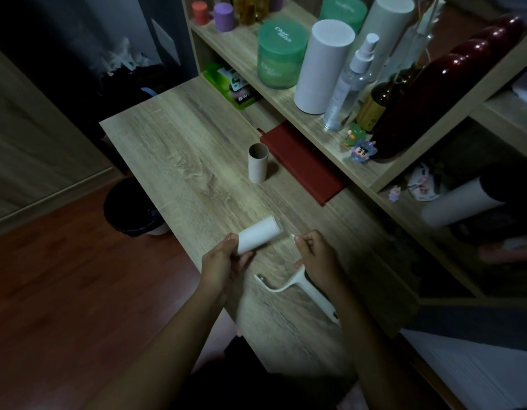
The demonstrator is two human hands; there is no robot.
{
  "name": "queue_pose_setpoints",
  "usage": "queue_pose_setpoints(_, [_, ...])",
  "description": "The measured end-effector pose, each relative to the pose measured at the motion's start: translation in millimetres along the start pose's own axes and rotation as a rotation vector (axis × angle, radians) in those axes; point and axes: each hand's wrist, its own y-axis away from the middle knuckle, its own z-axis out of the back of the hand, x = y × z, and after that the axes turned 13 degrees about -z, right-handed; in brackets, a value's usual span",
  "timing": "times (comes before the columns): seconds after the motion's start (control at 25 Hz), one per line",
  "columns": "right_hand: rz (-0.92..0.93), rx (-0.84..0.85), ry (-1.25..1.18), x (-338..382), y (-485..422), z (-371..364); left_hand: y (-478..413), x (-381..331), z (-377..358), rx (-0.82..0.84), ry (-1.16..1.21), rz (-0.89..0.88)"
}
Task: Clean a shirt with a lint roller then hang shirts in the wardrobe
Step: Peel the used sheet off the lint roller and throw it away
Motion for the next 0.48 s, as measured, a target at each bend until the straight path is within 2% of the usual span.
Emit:
queue_pose_setpoints(0.32, [0.081, -0.234, 0.228, -9.8, -9.8, -8.9, -2.6, -0.3, 1.7, -0.015, -0.001, -0.014])
queue_pose_setpoints(0.48, [0.068, -0.249, 0.244, -11.5, -9.8, -8.3, -3.3, -0.6, 0.9, -0.002, -0.008, -0.032])
